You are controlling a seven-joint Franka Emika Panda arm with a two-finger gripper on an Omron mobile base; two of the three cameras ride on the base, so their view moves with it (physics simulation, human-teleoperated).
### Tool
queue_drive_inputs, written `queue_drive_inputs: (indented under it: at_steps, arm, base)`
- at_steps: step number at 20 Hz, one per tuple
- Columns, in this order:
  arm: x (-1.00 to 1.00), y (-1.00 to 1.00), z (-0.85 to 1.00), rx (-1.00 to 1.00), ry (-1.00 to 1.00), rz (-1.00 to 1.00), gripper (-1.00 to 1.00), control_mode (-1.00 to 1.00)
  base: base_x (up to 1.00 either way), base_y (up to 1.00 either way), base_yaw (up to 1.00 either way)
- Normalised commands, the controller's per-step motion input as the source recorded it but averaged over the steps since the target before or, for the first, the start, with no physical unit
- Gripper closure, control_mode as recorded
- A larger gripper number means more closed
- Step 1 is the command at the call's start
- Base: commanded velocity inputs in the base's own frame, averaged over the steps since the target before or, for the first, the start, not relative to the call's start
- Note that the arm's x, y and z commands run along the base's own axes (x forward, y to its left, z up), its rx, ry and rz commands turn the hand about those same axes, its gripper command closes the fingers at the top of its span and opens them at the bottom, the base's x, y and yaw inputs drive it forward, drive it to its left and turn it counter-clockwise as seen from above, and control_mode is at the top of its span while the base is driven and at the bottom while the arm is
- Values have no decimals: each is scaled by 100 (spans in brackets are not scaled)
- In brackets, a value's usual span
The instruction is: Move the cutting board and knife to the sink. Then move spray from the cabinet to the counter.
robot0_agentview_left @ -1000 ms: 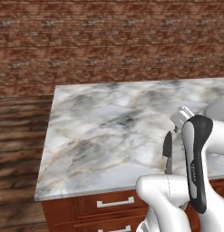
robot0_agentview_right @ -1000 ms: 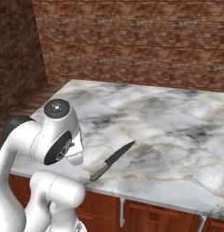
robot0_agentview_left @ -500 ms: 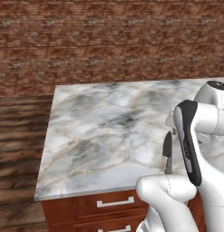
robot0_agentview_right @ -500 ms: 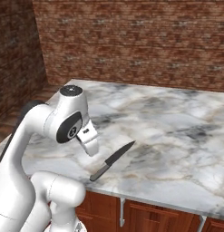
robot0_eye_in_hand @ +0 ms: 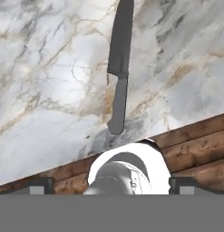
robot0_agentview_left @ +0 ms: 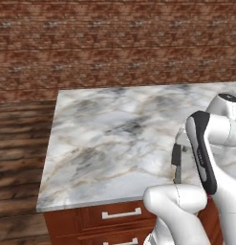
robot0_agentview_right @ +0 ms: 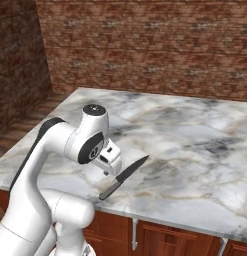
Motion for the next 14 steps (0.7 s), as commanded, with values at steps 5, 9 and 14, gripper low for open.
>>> queue_drive_inputs:
  at_steps: [5, 9, 14]
  arm:
    - [0, -2, -56, -1, 0, 24, -100, -100]
    - [1, 0, -53, -4, 0, 13, -100, -100]
    - [5, 0, -43, -4, 0, 1, -100, -100]
  base:
    - [0, 0, 0]
    - [0, 0, 0]
    - [0, 0, 0]
